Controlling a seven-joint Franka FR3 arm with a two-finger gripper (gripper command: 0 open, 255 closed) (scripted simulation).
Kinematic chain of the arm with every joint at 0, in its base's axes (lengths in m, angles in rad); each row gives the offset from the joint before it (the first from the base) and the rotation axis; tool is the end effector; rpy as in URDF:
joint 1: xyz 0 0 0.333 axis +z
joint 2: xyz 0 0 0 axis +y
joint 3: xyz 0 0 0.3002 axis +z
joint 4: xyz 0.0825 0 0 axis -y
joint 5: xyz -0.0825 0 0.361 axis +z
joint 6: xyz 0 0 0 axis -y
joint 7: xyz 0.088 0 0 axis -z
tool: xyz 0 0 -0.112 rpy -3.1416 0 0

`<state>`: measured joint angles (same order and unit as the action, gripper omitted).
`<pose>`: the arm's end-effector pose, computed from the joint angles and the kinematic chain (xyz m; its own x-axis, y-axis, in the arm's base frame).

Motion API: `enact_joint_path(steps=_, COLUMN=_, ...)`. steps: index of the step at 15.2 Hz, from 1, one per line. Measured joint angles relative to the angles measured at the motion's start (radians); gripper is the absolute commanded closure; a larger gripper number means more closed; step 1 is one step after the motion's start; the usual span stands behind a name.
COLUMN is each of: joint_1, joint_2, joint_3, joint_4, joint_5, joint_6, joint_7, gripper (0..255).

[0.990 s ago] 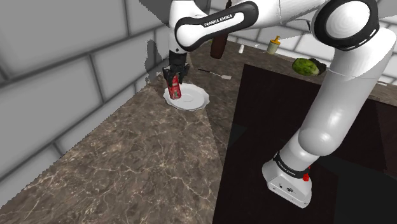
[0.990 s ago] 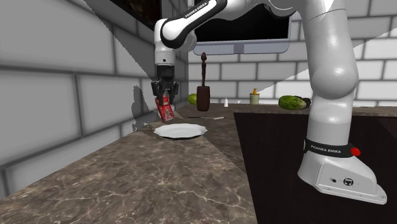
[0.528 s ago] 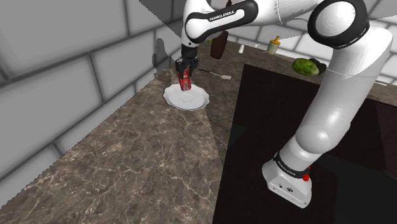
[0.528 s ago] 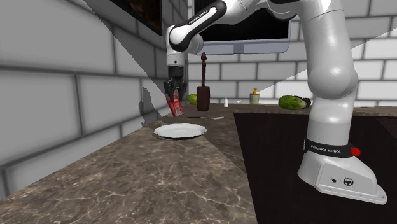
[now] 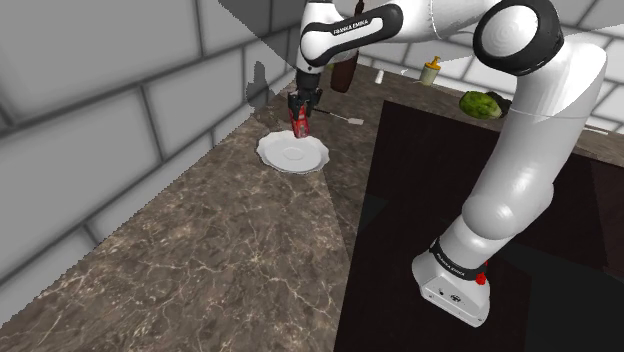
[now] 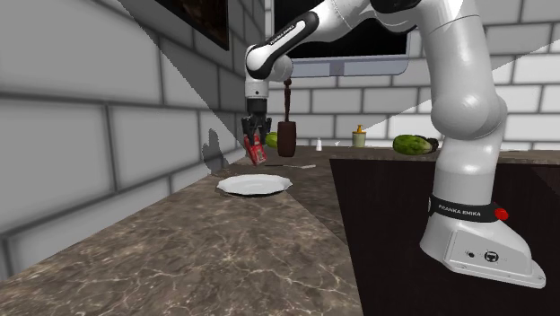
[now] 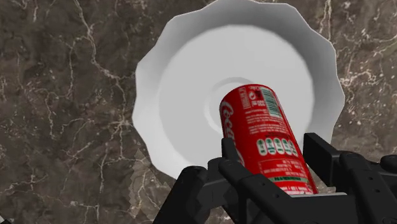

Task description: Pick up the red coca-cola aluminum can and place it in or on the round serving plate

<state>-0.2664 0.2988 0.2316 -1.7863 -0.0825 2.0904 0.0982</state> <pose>0.6095 -0.0351 0.3827 0.9946 -0.1027 0.0145 -0.1027 -0.9947 0.0031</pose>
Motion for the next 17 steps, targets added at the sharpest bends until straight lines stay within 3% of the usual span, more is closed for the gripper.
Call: enact_joint_path(steps=17, joint_1=0.007, joint_2=0.096, joint_3=-0.013, joint_4=-0.075, joint_5=-0.03, joint_6=0.169, joint_7=0.017, gripper=255)
